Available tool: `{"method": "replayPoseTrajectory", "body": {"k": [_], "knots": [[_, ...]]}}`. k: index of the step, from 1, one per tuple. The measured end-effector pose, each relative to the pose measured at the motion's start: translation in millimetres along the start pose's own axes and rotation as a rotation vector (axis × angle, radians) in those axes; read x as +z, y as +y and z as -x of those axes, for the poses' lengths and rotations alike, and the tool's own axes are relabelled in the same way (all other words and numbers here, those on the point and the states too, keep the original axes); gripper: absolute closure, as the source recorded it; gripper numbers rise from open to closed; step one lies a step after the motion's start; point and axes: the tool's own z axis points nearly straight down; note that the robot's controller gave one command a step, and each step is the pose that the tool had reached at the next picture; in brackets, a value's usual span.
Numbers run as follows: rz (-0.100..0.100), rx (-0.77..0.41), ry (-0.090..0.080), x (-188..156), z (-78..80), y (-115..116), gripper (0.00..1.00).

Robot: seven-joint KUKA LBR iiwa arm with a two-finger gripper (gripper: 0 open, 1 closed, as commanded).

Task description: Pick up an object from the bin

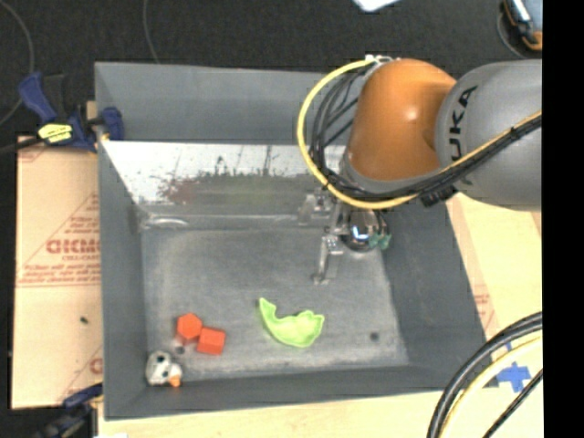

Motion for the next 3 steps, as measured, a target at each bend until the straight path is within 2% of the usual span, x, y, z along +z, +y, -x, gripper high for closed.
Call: {"method": "replayPoseTrajectory", "body": {"k": [1,2,3], "knots": [[0.000,0.000,-0.008,-5.0,1.3,0.1,0.00],[-0.001,-0.045,-0.005,71.8,-17.2,2.2,0.00],[0.001,-0.010,-0.010,89.7,-49.1,19.3,0.00]]}}
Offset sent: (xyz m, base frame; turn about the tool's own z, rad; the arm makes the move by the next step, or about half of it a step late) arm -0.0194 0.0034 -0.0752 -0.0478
